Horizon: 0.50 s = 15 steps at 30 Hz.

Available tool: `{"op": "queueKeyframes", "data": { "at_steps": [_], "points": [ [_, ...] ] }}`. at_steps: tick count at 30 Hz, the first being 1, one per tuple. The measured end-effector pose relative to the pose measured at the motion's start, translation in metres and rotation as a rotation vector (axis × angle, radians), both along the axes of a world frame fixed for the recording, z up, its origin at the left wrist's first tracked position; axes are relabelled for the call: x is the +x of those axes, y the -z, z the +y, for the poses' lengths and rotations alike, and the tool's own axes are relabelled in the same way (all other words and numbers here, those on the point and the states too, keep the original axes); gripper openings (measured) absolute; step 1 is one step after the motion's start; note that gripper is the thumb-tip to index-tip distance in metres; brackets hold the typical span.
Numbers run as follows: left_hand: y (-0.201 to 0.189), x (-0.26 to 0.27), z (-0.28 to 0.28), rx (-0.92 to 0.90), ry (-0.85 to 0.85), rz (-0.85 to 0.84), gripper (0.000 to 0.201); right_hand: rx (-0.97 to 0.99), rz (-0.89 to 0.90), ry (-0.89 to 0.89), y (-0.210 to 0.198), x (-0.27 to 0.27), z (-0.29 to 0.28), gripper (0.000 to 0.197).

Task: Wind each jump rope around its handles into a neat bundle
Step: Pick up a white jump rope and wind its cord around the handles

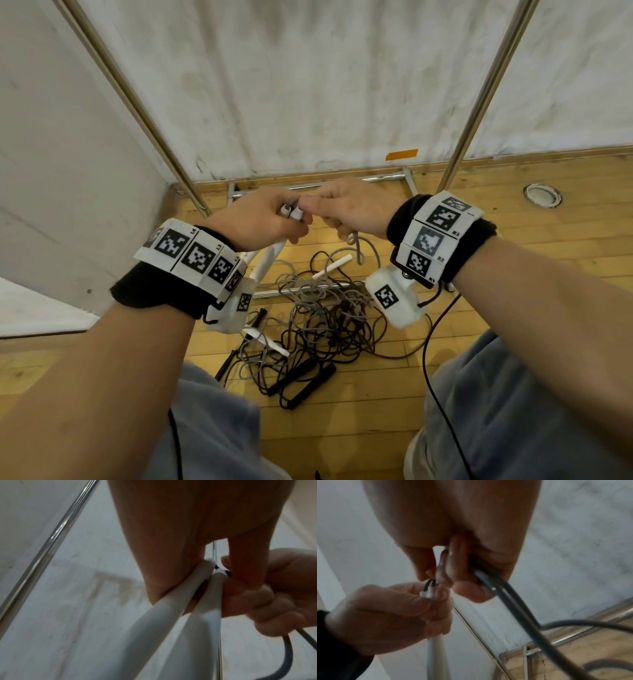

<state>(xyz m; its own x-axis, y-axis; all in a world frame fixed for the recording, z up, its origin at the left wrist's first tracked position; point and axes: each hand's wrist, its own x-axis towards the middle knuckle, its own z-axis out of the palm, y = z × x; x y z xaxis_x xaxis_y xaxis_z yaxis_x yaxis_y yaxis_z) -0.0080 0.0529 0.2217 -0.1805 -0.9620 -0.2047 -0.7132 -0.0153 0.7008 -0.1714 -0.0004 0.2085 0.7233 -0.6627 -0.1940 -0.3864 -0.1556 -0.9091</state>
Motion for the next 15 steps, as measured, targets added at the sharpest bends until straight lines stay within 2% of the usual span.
{"op": "queueKeyframes", "data": {
  "at_steps": [3,6,8,10,13,15],
  "points": [
    [0.007,0.003,0.0,-0.029,-0.072,0.063,0.008,-0.041,-0.114,0.098,-0.006,-0.001,-0.001,0.037],
    [0.015,0.006,0.001,0.03,-0.113,0.01,0.007,0.027,-0.3,0.256,-0.013,-0.003,-0.005,0.038],
    [0.019,0.008,0.003,0.059,-0.107,0.0,0.01,0.019,-0.351,0.358,-0.017,-0.006,-0.009,0.041],
    [0.021,0.011,0.005,0.042,-0.115,0.06,0.008,0.0,-0.349,0.439,-0.019,-0.009,-0.013,0.043],
    [0.021,0.011,0.008,-0.102,-0.218,0.141,0.012,-0.028,-0.313,0.515,-0.019,-0.011,-0.02,0.044],
    [0.021,0.008,0.009,-0.25,-0.248,0.075,0.014,-0.058,-0.296,0.549,-0.019,-0.011,-0.024,0.044]
  ]
}}
